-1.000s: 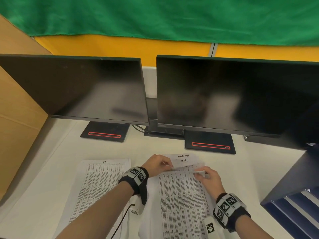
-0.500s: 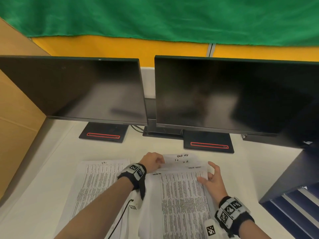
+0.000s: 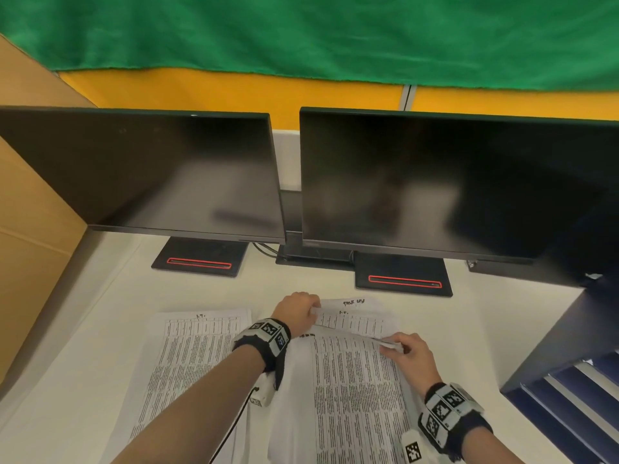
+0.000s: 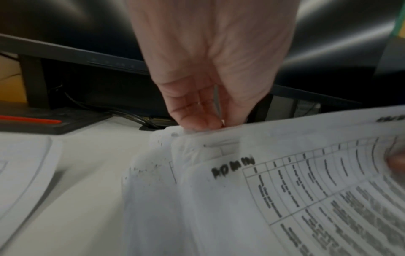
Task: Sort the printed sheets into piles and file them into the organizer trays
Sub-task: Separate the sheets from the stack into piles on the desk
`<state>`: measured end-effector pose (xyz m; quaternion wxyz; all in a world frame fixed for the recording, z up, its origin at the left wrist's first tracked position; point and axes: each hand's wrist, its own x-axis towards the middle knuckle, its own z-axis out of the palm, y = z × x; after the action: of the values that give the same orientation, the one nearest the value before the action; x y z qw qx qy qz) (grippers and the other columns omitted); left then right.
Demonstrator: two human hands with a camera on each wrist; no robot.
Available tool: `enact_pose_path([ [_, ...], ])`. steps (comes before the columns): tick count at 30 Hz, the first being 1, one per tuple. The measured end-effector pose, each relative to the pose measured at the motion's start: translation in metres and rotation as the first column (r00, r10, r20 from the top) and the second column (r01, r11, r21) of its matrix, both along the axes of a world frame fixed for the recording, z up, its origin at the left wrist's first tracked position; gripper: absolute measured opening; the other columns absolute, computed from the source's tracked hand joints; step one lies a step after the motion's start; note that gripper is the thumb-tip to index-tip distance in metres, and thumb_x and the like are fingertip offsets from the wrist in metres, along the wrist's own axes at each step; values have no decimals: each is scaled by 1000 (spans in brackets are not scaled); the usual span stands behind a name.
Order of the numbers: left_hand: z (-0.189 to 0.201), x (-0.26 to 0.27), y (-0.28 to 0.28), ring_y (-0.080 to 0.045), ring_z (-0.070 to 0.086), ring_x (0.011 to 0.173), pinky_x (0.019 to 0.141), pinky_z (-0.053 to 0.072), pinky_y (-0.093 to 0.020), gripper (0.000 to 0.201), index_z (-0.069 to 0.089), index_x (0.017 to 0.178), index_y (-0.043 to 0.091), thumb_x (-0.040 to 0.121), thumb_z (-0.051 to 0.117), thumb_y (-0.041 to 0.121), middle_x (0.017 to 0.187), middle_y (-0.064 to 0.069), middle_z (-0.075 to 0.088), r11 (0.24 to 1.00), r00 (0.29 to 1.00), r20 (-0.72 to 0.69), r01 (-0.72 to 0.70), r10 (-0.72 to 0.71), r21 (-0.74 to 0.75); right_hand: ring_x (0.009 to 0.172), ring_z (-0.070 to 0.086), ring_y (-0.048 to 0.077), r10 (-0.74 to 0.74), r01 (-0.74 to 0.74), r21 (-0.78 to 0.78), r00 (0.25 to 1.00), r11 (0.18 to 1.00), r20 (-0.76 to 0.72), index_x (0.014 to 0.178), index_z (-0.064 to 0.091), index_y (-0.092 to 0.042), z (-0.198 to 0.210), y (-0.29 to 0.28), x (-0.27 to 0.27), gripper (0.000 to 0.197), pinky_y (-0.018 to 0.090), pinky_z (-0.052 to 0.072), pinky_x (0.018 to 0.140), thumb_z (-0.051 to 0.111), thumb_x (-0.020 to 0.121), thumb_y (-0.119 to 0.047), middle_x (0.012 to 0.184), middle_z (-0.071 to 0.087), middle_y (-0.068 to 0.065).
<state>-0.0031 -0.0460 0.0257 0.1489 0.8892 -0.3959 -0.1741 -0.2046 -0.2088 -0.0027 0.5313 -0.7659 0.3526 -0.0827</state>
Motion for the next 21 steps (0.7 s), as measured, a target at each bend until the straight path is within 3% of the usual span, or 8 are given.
enact_pose_path([
  [3, 0, 0, -1, -19, 49, 95, 79, 44, -27, 17, 62, 101, 16, 89, 55, 27, 104, -2, 48, 999, 988, 148, 36, -36, 7, 82, 51, 13, -11, 11, -8, 1000, 1000, 10, 61, 71, -32, -1, -3, 0, 32, 17, 38, 73, 77, 73, -3, 85, 50, 4],
  [5, 1, -1, 0, -20, 48, 92, 81, 45, -31, 18, 59, 101, 15, 93, 48, 28, 102, -4, 52, 994, 975, 195, 110, -111, 17, 88, 56, 19, 7, -7, 44, 1000, 999, 5, 70, 70, -28, 1, -4, -1, 25, 21, 43, 78, 75, 75, -4, 90, 55, 7],
  [7, 5, -5, 0, -23, 55, 85, 77, 46, -33, 18, 51, 105, 14, 96, 42, 26, 97, -7, 60, 994, 989, 107, 103, -100, -25, 95, 62, 24, 30, -31, 131, 1000, 991, 10, 87, 69, -24, 3, -4, -1, 18, 32, 49, 84, 69, 82, -7, 100, 66, 7],
  [9, 8, -5, 3, -21, 57, 76, 68, 48, -30, 20, 46, 110, 16, 96, 46, 30, 93, -7, 63, 996, 999, -37, -34, 31, -78, 101, 64, 24, 19, -21, 180, 1000, 983, 11, 104, 67, -20, 3, -6, -2, 21, 37, 51, 91, 64, 86, -8, 107, 70, 5],
  [12, 5, -2, 14, -14, 57, 78, 62, 44, -19, 36, 47, 110, 19, 83, 68, 31, 96, -2, 59, 948, 902, -358, -297, 242, -109, 95, 64, 29, 6, -5, 158, 1000, 987, -6, 91, 66, -20, 2, -8, -3, 15, 44, 51, 89, 64, 86, -6, 100, 69, 10],
  [16, -6, 1, 24, -24, 62, 102, 88, 53, -33, 33, 59, 113, 10, 84, 66, 23, 115, -9, 64, 939, 827, -490, -342, 277, -45, 87, 63, 24, -2, 4, 187, 1000, 982, -12, 88, 63, -16, 9, -5, -2, 17, 32, 50, 78, 61, 87, 0, 89, 68, 5],
  [19, -2, 0, 33, -26, 54, 116, 100, 46, -48, 56, 50, 126, 11, 83, 55, 46, 130, -11, 55, 855, 766, -545, -495, 342, -159, 87, 64, 18, -52, 58, 262, 998, 963, -30, 94, 59, -19, 13, -2, 2, 23, 36, 49, 86, 56, 89, 3, 92, 67, 0],
  [21, 11, 4, 40, -28, 47, 125, 104, 41, -51, 61, 42, 135, 10, 87, 51, 47, 138, -11, 48, 793, 760, -518, -566, 393, -228, 85, 63, 16, -74, 84, 291, 996, 953, -44, 92, 59, -20, 15, -2, 4, 25, 35, 48, 85, 53, 89, 5, 90, 66, -1],
])
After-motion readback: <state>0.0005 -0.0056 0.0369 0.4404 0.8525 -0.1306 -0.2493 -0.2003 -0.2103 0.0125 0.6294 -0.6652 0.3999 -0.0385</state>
